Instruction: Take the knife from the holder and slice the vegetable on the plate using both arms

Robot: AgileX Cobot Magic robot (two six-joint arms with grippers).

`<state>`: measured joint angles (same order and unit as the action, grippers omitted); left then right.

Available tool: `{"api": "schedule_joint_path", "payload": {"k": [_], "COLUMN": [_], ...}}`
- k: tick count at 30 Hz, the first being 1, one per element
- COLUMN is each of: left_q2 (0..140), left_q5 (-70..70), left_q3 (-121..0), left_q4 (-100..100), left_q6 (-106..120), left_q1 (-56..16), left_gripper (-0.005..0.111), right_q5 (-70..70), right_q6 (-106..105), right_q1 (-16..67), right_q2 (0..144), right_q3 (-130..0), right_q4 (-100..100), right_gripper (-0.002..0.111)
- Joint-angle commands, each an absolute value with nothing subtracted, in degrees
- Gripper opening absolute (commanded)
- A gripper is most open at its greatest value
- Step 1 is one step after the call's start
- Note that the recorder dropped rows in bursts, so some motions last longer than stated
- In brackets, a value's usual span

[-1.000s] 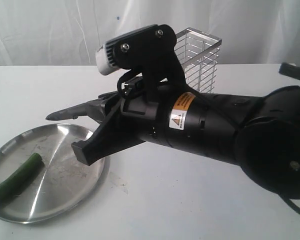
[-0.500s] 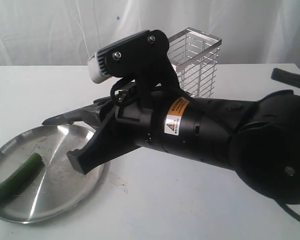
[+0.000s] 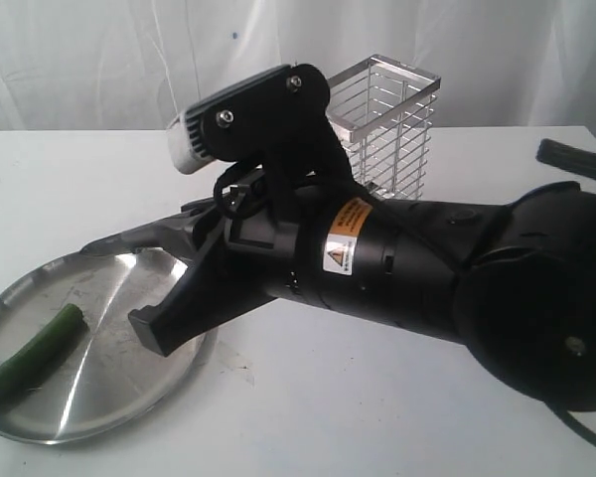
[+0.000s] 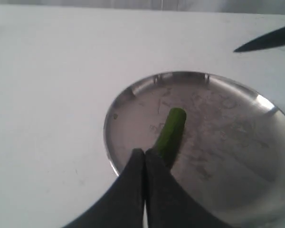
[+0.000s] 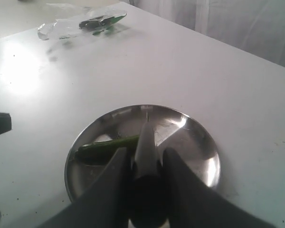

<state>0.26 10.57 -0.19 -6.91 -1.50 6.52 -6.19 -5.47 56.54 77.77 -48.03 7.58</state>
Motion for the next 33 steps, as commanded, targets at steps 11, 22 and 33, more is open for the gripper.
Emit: {"api": "schedule_joint_path", "payload": {"k": [11, 22, 33], "left_q2": [0.0, 0.0, 10.0], "left_q5": [-17.5, 3.4, 7.5], "left_q3": [0.0, -3.5, -24.0], "left_q4": [-11.4, -8.8, -5.4], "left_q6": [-33.7, -42.0, -21.1], "left_q1": [6.1, 2.4, -12.9], "left_gripper": [0.0, 0.0, 0.0], "right_q5": [-5.4, -3.9, -3.6], "right_q6": [-6.5, -7.3, -7.3], "right_q1": [56.6, 56.6, 56.6], "right_q2": [71.2, 68.6, 68.1], "right_q3": [-48.4, -49.6, -52.3], "right_q4": [7.3, 7.3, 7.3], "right_gripper": [0.0, 0.0, 0.0]}}
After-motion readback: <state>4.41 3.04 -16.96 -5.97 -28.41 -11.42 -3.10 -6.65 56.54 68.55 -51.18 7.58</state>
